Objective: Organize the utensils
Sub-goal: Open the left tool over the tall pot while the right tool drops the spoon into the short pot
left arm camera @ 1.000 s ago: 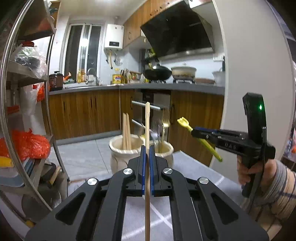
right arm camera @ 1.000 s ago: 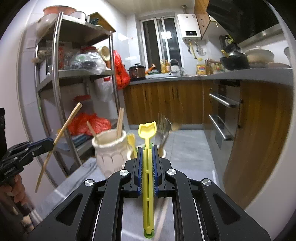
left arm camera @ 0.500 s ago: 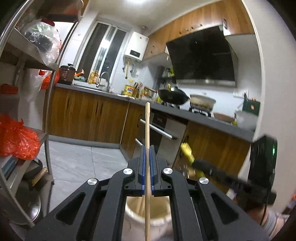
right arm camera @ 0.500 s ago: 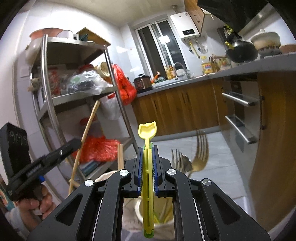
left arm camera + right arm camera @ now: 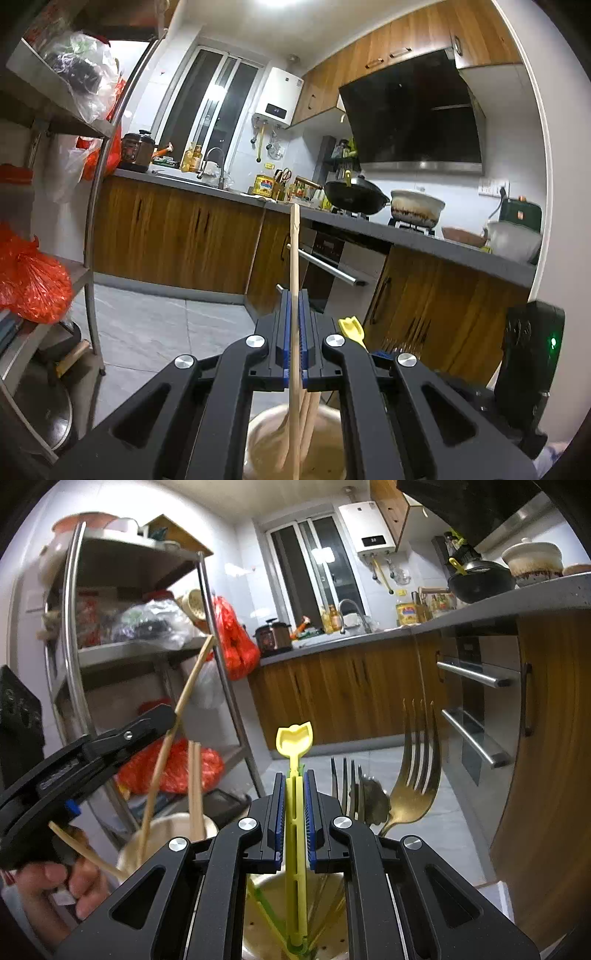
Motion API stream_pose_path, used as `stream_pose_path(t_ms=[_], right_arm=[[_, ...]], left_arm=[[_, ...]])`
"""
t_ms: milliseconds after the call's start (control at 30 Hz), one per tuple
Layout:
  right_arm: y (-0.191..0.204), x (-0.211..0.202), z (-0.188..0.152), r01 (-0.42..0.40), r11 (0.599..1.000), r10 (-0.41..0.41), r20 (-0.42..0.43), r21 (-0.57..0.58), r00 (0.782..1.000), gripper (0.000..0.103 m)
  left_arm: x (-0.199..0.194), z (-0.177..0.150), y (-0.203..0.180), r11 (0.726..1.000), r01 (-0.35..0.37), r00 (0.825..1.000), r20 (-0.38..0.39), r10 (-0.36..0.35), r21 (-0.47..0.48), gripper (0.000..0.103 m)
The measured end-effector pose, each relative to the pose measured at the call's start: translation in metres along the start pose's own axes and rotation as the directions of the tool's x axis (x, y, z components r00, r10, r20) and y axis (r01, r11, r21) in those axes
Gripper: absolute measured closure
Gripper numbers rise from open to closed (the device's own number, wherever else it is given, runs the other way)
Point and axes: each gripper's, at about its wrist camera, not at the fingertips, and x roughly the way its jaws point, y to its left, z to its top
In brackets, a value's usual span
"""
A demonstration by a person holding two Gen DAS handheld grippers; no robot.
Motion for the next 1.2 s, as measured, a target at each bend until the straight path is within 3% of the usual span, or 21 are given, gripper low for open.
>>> stream_pose_path(t_ms=[433, 700, 1200], right_arm=[[0.015, -0.018, -0.017, 0.039, 0.988, -0.047, -0.052, -0.151, 0.998, 0.092], [0.014, -0.018, -0.027, 0.026, 0.990, -0.049, -0.171, -0.136, 0.984, 0.092], [0.023, -0.095, -0.039, 0.064, 0.995, -0.074, -0.148, -0.070, 0.986, 0.089]], left_arm=[[-0.029, -0.007, 0.002, 0.999, 0.025, 0.998, -0.062, -0.023, 0.042, 0.100], [-0.049, -0.010, -0.008, 0.995, 0.009, 0.996, -0.090, -0.001, 0.095, 0.100], [-0.115, -0.027, -0.034, 0.990, -0.005, 0.987, -0.157, 0.028, 0.142, 0.100]])
